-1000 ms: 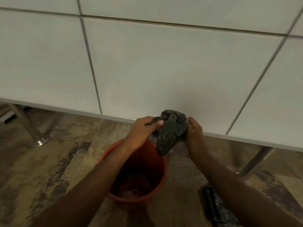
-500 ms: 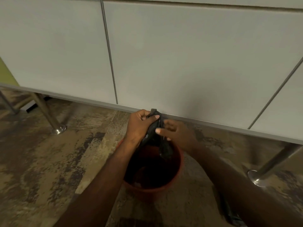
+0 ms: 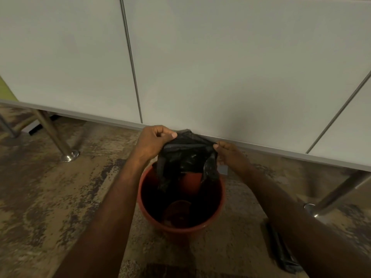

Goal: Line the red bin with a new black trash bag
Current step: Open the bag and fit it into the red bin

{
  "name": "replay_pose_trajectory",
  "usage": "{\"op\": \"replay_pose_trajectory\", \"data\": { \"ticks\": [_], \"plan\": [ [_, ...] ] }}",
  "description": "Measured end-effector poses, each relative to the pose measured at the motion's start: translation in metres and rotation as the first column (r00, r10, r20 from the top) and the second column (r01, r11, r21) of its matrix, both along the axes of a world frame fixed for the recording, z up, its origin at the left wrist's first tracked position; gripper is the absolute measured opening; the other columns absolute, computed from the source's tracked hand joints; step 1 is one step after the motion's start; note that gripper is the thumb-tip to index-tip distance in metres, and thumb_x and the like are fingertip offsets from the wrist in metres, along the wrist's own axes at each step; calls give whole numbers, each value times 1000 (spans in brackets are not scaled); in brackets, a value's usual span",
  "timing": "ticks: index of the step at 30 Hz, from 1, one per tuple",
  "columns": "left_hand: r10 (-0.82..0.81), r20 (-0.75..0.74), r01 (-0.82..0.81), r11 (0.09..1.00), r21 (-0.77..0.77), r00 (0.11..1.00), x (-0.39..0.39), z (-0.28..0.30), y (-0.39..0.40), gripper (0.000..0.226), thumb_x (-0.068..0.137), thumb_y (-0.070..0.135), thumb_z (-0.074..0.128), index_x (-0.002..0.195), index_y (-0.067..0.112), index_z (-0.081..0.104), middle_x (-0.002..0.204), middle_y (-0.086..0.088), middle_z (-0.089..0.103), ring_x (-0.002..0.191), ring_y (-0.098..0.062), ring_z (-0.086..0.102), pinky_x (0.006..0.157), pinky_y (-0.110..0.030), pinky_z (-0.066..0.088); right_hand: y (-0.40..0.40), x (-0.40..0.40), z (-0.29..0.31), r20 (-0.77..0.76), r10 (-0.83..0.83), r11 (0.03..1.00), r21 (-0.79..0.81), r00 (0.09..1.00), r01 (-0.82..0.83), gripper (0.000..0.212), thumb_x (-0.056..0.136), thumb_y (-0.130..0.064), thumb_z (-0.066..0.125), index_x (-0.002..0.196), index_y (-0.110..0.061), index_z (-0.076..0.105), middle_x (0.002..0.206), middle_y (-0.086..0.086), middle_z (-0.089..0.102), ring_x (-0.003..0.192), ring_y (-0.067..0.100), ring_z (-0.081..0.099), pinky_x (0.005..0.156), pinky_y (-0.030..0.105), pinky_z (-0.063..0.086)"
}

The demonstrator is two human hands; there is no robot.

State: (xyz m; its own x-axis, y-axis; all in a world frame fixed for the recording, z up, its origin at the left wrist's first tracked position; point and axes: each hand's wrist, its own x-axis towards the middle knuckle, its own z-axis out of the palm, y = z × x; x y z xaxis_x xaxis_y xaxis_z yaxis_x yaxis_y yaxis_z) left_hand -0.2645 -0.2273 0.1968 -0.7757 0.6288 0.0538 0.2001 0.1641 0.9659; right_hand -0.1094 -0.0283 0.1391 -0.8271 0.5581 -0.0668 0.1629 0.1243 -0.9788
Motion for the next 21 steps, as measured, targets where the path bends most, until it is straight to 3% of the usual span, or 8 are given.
{"op": "replay_pose_trajectory", "data": {
  "ticks": [4,6,9,11,13,16,19,21],
  "plan": [
    [86,-127,-70,990,124,988,-4,1,4,9,89,15,71,82,21,74,75,3,73,65,-3,65,68,-20,53,-11,-2,11,-92,48,998,55,995,-43,25,104,-18,42,87,-9,57,77,12,56,67,19,54,60,27,43],
    [64,-118,-42,983,180,991,-6,5,3,3,88,22,73,90,21,74,79,4,75,68,0,68,70,-18,54,-16,-5,21,-169,62,995,83,984,-49,29,104,-16,41,80,-11,56,69,0,58,62,9,57,57,20,46],
    [-169,-111,164,985,-58,979,-8,8,-6,35,81,40,77,111,22,71,92,4,79,80,-2,75,72,-16,57,-18,-11,34,-278,-6,999,-37,961,-5,29,104,-20,40,90,-6,61,79,9,63,74,19,61,67,28,51],
    [-294,-125,269,945,-185,948,-8,6,-11,40,81,43,76,100,7,70,82,-13,73,73,-18,69,74,-30,55,-16,-13,38,-333,-83,987,-159,939,30,33,103,-24,39,97,-7,67,94,13,66,88,25,63,80,39,52],
    [-367,-117,343,922,-181,923,-6,7,-14,42,82,42,75,86,1,69,76,-18,58,73,-21,56,78,-41,52,-14,-15,35,-346,-133,959,-280,929,33,38,103,-25,39,97,-12,74,99,11,72,96,24,68,88,41,54],
    [-457,-74,432,874,-223,886,-1,13,-18,42,73,49,76,90,11,75,83,-11,69,79,-20,65,89,-40,58,-14,-15,28,-319,-188,924,-379,929,57,42,101,-29,42,86,-18,79,92,4,78,88,16,74,77,33,59],
    [-536,-52,488,801,-347,843,6,13,-14,41,81,45,75,101,9,72,102,-14,76,98,-25,73,94,-42,59,-15,-19,22,-277,-244,885,-455,929,97,41,99,-35,46,108,-5,72,107,13,75,97,24,72,81,37,60],
    [-530,-21,493,801,-339,847,12,11,-8,35,86,34,74,105,4,72,108,-18,76,104,-29,73,95,-43,59,-17,-20,22,-269,-230,872,-483,936,75,47,99,-35,45,118,3,65,116,18,72,102,28,70,80,37,61]
  ]
}}
